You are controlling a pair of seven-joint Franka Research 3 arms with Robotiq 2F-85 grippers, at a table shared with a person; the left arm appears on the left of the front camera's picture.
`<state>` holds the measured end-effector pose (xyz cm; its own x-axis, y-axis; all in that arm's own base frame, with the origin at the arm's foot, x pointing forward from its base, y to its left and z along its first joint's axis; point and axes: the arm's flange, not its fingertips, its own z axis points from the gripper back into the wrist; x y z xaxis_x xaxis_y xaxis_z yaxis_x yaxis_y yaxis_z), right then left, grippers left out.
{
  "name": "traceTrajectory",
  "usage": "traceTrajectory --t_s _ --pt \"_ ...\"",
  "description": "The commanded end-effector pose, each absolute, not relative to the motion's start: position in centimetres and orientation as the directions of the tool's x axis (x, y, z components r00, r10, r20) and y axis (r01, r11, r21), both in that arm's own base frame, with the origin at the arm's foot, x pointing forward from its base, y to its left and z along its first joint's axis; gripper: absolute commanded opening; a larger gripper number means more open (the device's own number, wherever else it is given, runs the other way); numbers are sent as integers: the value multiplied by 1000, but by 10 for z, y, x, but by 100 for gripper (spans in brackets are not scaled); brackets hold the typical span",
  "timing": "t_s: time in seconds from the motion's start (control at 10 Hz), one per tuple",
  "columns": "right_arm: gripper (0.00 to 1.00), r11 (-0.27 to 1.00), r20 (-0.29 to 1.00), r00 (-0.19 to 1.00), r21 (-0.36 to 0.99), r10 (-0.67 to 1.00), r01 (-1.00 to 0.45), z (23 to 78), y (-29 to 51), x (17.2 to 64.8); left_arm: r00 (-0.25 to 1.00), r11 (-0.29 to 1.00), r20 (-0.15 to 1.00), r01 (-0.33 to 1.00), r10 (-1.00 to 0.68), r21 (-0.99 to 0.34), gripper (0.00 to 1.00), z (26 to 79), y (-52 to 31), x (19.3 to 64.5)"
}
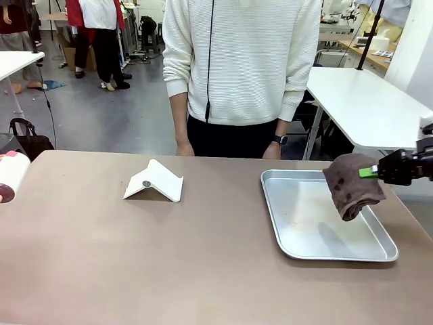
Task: Clean the surface of the table.
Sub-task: Clean the area not pointed to by the person.
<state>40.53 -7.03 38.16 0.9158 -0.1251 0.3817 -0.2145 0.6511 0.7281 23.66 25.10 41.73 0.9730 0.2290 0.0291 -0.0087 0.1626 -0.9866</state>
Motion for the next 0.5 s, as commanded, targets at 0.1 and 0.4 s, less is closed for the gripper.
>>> traceTrajectory --t_s 0.1,0.4 --pt "7 733 323 946 653 -41 -191 348 -43 420 970 150 21 -16 242 -989 22 422 250 237" --pt "7 788 304 952 596 -44 -154 316 -23 433 970 150 21 -16 242 -989 22 422 250 237"
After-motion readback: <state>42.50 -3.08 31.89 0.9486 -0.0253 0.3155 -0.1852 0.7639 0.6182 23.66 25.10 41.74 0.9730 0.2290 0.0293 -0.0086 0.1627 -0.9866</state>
